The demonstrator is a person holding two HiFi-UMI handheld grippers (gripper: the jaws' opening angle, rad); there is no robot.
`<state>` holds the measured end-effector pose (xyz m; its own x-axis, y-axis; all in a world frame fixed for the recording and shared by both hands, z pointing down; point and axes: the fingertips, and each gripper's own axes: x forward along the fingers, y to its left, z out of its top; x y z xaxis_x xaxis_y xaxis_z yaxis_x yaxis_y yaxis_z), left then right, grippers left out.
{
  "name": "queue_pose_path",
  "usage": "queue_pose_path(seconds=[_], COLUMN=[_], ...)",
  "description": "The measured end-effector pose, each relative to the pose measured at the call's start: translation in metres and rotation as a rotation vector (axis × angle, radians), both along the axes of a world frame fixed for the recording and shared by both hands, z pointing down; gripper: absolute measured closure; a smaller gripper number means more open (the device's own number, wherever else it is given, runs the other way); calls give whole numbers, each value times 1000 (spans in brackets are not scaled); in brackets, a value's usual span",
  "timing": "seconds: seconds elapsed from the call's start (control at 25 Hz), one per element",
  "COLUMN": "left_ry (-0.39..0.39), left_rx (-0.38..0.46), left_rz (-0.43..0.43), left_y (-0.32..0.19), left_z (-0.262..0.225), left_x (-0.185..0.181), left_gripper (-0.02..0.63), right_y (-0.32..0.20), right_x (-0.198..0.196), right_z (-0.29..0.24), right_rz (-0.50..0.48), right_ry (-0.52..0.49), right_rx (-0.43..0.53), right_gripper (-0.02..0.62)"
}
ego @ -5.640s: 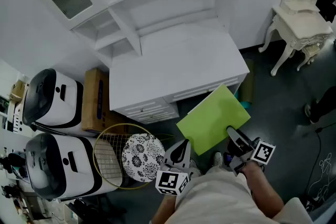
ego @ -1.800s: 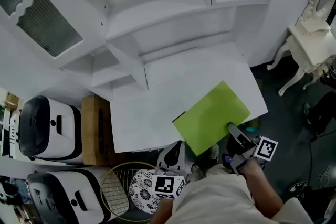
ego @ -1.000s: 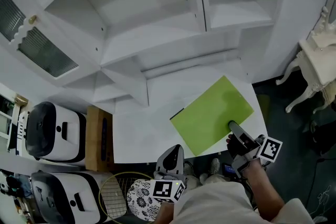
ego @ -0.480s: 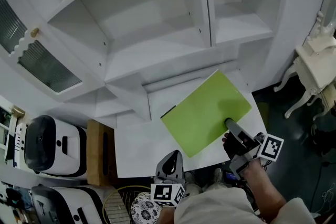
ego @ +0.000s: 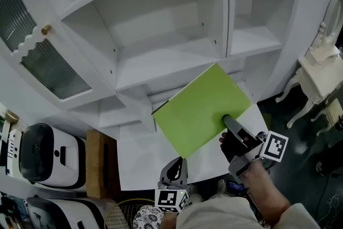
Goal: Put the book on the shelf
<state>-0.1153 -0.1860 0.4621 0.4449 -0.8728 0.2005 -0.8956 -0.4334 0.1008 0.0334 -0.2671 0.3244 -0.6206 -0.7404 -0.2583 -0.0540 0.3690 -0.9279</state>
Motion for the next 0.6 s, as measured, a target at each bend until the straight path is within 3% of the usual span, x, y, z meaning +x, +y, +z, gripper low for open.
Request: queue_pose_path(seconds=[0.6], left_ry=[3], left_rx=[-2], left_rz=[57], left_y=[-5], left_z=[3], left_x=[-9], left_gripper=[603], right_y=[-54], right_x=[-24], right_z=[-30], right_rz=[61], right_ry=[-34], right_rx=[-29], right_gripper=[442])
